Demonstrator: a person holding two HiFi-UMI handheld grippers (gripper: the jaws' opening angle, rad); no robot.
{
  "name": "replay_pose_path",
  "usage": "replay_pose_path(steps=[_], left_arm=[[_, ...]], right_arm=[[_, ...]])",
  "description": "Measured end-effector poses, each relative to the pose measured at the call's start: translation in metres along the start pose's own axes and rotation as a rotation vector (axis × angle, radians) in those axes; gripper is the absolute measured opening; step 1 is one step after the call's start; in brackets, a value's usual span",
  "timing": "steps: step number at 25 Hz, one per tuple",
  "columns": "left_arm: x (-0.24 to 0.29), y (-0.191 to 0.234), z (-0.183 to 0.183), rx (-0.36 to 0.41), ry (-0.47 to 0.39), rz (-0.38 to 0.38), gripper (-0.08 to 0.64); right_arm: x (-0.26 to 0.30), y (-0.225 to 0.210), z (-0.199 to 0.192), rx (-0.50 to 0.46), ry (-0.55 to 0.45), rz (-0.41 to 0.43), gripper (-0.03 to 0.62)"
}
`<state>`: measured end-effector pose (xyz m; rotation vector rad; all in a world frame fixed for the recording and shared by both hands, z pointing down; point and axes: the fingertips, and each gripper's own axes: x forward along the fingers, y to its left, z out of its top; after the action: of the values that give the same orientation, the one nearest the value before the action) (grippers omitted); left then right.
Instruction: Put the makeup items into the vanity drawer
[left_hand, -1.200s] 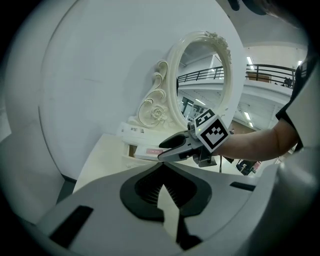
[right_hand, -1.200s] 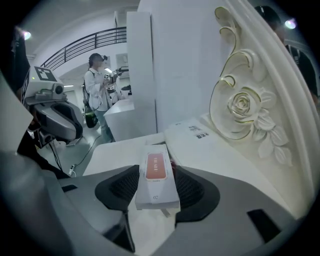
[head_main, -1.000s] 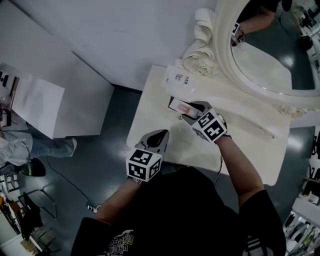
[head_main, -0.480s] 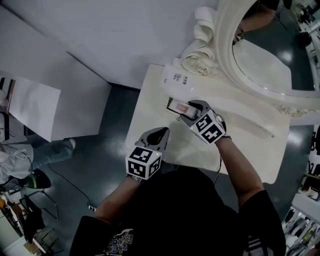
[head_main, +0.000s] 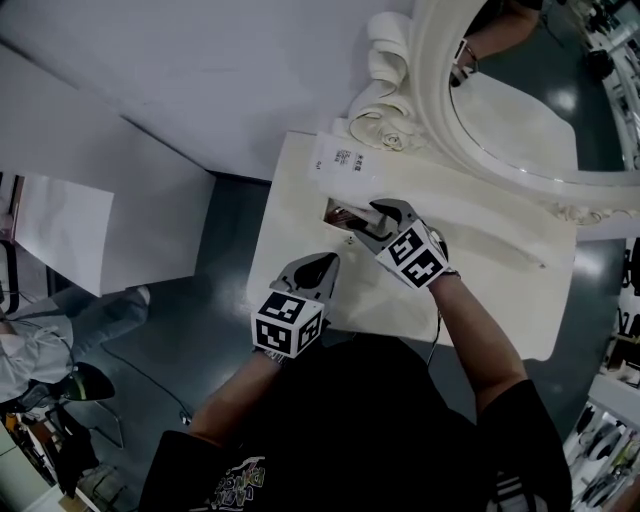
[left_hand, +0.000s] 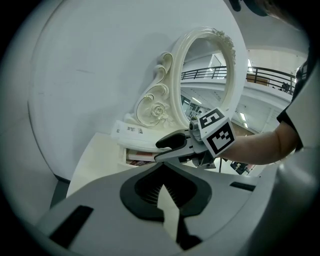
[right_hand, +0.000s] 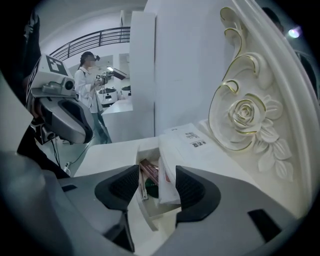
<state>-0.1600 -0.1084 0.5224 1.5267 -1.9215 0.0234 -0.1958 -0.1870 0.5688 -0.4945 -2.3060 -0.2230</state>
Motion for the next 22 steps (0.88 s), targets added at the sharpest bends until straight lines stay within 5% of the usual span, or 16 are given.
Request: replay_pose_path(steps=[6,8,9,22], left_arm=[[0.005,-0.001,0.003,0.004,0.003,-0.015,0.008],[0.006,-0.003,0.005,0.008,0.004,-0.021,0.008],[0.007,-0.005,0.005,0.011,0.006,-0.025,0.008],[0.001,-0.034,0.013,0.073,-0.011,-0.030,0.008]], right_arm=[[-0.011,-0.009,0.002,0.072,-0.042,-0.034,0.224],[-0.020,-0.017,0.002,0.111,-0.075,-0.077,0.052],[-0.025,-0.020,0.001,0.134,-0.089,-0.097,0.031],[-0.117,-0.026,-0.018,0.419,-0.288,-0.273,0.029]])
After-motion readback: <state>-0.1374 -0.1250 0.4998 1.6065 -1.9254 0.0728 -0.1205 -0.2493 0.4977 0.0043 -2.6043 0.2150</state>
